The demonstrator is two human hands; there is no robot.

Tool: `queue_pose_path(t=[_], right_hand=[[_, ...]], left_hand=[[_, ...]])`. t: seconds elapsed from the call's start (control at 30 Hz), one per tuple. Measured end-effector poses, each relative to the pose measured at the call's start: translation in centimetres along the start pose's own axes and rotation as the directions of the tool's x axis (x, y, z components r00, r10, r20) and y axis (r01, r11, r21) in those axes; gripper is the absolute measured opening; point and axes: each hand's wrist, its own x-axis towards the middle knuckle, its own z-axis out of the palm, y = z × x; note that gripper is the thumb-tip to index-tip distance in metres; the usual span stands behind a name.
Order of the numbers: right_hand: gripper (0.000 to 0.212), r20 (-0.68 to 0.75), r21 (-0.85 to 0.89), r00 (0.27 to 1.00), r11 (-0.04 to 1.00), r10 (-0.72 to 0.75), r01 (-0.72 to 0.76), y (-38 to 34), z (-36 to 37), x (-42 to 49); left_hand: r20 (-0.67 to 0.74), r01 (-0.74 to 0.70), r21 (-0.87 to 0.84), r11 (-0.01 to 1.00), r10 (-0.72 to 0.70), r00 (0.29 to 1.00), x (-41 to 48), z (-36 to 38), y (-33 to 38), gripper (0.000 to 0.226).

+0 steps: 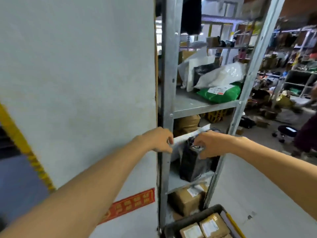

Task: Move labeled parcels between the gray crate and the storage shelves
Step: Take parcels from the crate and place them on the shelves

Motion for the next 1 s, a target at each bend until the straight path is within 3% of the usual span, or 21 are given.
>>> queue_pose_path(t=[0.17,0.33,0.53,0.67,0.87,1.0], right_hand=[[0.052,-0.062,-0.012,0.941,0.943,-0.332,0.332,-10.8,-5.4,3.2],[0.05,-0.13,-0.025,0.776,0.785,-0.617,0.619,-22.3,-10.3,4.5],[0.046,-0.098,-0.09,0.496,0.504,-0.863,0.859,-35.4,-13.0,1.5],[0.047,-0.063,-0.109,0.292,0.297,-0.954,0.949,-43.8,-14.1,-2.8],[0.055,-0.052,-0.108,0.017,0.022,-0.999,0.994,-52.7,-14.2,-11.8],[0.061,-0.047,-0.154,-0.114,-0.106,-0.992,0.982,-56.4,-14.8,-16.3]], left_hand=[[-0.087,0.308,-0.031,0.951,-0.309,0.947,-10.8,-4.1,-6.7,0.038],[-0.159,0.59,-0.055,0.805,-0.591,0.791,-22.8,-7.8,-11.0,0.037],[-0.172,0.827,-0.135,0.546,-0.835,0.523,-38.8,-9.0,-9.9,0.034],[-0.226,0.929,-0.175,0.325,-0.932,0.284,-48.8,-7.8,-6.0,0.032],[-0.237,0.984,-0.175,-0.023,-0.969,-0.064,-60.8,-7.3,1.2,0.038],[-0.27,0.961,-0.227,-0.157,-0.938,-0.217,-66.0,-7.7,3.9,0.035]])
